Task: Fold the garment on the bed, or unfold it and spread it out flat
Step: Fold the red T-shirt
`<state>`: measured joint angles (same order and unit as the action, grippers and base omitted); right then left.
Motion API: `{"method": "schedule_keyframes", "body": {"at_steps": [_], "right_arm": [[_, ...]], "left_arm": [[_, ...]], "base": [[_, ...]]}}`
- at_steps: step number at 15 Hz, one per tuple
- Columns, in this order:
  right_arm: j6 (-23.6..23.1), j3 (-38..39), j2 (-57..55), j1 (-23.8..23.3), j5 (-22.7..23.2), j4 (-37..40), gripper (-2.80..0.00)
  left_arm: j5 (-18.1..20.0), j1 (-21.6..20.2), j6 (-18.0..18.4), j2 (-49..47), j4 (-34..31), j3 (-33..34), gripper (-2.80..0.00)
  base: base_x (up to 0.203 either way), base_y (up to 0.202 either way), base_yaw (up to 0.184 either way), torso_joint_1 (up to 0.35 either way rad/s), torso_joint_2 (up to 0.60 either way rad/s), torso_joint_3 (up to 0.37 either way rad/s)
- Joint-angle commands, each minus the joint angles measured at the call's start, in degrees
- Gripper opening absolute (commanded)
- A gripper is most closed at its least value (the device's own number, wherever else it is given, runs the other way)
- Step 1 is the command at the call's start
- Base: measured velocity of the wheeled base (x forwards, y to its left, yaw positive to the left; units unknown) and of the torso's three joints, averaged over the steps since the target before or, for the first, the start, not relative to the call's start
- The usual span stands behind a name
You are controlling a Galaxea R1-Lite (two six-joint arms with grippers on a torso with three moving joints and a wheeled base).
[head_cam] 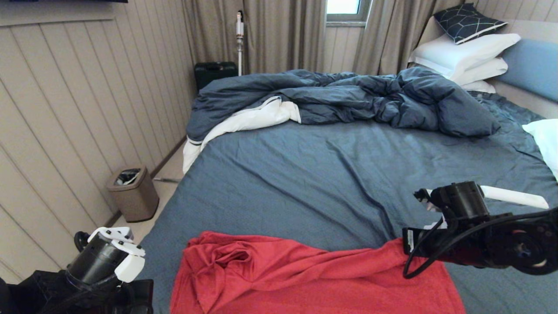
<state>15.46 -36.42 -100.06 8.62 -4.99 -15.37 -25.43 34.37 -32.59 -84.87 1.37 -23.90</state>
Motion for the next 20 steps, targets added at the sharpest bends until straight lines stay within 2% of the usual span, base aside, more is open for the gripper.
{"method": "schedule_keyframes", "body": {"at_steps": [1, 5, 9, 20], "right_arm": [[0.1, 1.2, 3.1, 0.0, 0.0, -0.1, -2.8], [-0.6, 13.5, 15.8, 0.1, 0.3, -0.5, -2.8], [-1.5, 21.0, 21.6, 0.4, 0.3, -3.7, -2.8], [-4.8, 24.2, 25.8, -1.8, 0.1, -3.7, -2.8]], "left_arm": [[-0.1, 0.0, -0.2, -0.2, 0.6, 0.5, -2.8], [-0.1, 0.0, -0.2, 0.1, 0.6, 0.6, -2.8], [-0.1, 0.0, -0.2, -0.1, 0.6, 0.5, -2.8], [-0.1, 0.1, -0.2, -0.2, 0.6, 0.7, -2.8]], "base": [[0.0, 0.0, 0.0, 0.0, 0.0, 0.0], [0.0, 0.0, 0.0, 0.0, 0.0, 0.0], [0.0, 0.0, 0.0, 0.0, 0.0, 0.0], [0.0, 0.0, 0.0, 0.0, 0.0, 0.0]]}}
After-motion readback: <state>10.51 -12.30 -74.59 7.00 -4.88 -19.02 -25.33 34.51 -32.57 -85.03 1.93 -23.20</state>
